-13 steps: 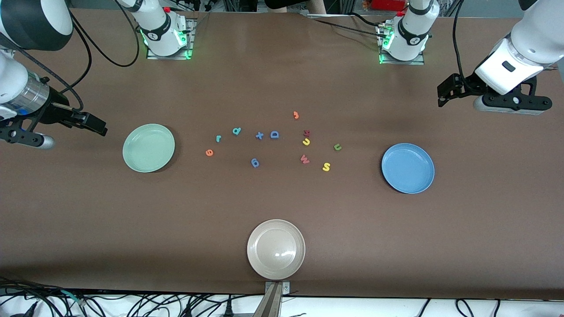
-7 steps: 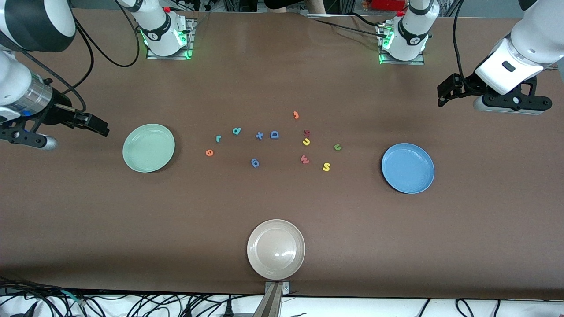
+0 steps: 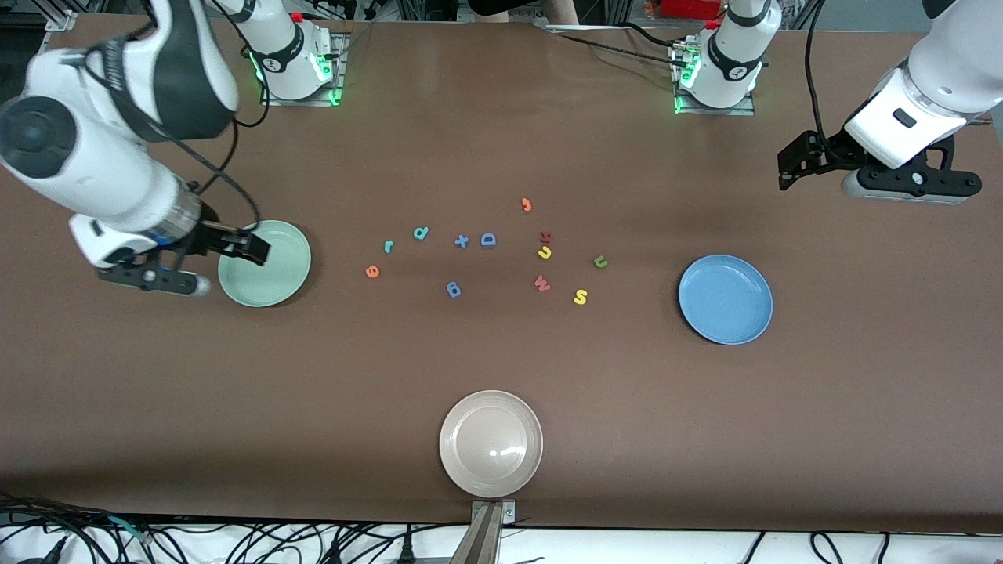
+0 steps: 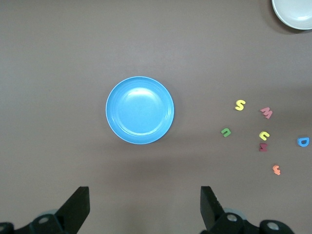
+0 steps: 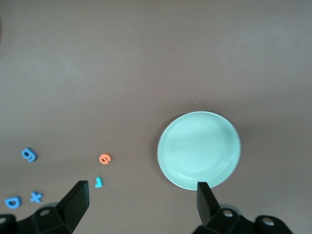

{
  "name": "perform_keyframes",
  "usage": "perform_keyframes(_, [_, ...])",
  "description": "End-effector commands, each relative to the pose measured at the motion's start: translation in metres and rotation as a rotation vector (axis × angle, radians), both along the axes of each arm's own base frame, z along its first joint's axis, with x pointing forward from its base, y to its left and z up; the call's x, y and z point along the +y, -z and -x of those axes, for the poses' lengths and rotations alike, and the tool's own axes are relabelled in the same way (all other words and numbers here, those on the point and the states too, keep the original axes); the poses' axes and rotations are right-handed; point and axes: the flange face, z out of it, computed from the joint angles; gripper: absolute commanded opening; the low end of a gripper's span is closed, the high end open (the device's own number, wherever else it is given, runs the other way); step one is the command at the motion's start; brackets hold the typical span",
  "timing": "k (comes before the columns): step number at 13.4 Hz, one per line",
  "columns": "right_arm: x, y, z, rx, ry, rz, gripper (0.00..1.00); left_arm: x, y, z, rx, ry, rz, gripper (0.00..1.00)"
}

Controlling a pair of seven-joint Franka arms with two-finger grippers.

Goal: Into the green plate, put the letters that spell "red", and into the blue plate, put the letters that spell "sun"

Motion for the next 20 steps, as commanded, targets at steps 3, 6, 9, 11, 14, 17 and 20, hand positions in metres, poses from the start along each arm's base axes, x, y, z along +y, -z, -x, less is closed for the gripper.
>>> perform_keyframes(3, [0.051,0.055,-0.005,0.031,0.051,-0.036,0.95,-0.003,-0.005,-0.004,0.0,-0.008,0.022,1.0])
perform_keyframes(6, [0.051,0.097,0.005,0.059,0.064,-0.049,0.96,-0.021,0.021,-0.015,0.039,0.028,0.035,1.0])
perform_keyframes(9, [0.056,0.136,0.026,0.046,0.053,-0.058,0.96,-0.057,0.072,-0.048,0.05,0.065,0.081,1.0])
perform_keyframes(11, [0.058,0.16,0.035,0.031,0.07,-0.083,0.96,-0.084,0.107,-0.072,0.026,0.088,0.082,1.0])
perform_keyframes(14, [0.068,0.192,0.042,0.021,0.09,-0.113,0.96,-0.103,0.168,-0.095,0.031,0.101,0.091,1.0])
perform_keyframes(17, [0.074,0.218,0.044,0.03,0.08,-0.097,0.96,-0.124,0.23,-0.109,0.02,0.116,0.099,1.0])
perform_keyframes(20, [0.08,0.246,0.05,0.004,0.079,-0.087,0.91,-0.142,0.293,-0.118,0.007,0.115,0.117,1.0])
